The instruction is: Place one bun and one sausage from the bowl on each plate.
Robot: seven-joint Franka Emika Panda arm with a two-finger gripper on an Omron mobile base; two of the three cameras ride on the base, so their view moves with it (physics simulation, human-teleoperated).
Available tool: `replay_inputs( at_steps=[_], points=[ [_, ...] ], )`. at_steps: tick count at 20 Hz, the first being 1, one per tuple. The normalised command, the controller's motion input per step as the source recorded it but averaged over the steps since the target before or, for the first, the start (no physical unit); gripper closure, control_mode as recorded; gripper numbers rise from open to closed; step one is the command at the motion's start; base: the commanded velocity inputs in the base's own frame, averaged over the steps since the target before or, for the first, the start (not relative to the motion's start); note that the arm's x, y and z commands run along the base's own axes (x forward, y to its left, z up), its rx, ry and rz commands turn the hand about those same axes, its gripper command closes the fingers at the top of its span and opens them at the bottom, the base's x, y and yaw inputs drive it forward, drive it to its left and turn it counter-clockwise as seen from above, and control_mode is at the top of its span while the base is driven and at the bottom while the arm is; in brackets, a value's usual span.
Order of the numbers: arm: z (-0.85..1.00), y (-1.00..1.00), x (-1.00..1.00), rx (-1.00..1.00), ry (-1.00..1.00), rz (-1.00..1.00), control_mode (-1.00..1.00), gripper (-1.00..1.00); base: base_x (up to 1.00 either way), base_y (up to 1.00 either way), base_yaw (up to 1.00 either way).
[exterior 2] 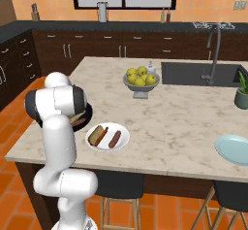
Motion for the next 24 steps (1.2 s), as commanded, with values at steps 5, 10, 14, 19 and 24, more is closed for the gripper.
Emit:
replay_inputs(
  at_steps=[5,10,14,19,24],
  points=[
    [0.09,0.0,-0.03,0.0,0.0,0.0,-1.0,1.0,0.0,0.0,0.0],
    [0.91,-0.09,-0.5,0.0,-0.01,0.0,-1.0,1.0,0.0,0.0,0.0],
    [0.69,-0.75,-0.91,0.0,-0.01,0.02,-1.0,1.0,0.0,0.0,0.0],
    [0.49,-0.85,-0.93,0.0,0.0,0.12,-1.0,1.0,0.0,0.0,0.0],
    [0.35,-0.7,-0.84,0.02,0.0,0.13,-1.0,1.0,0.0,0.0,0.0]
  ],
)
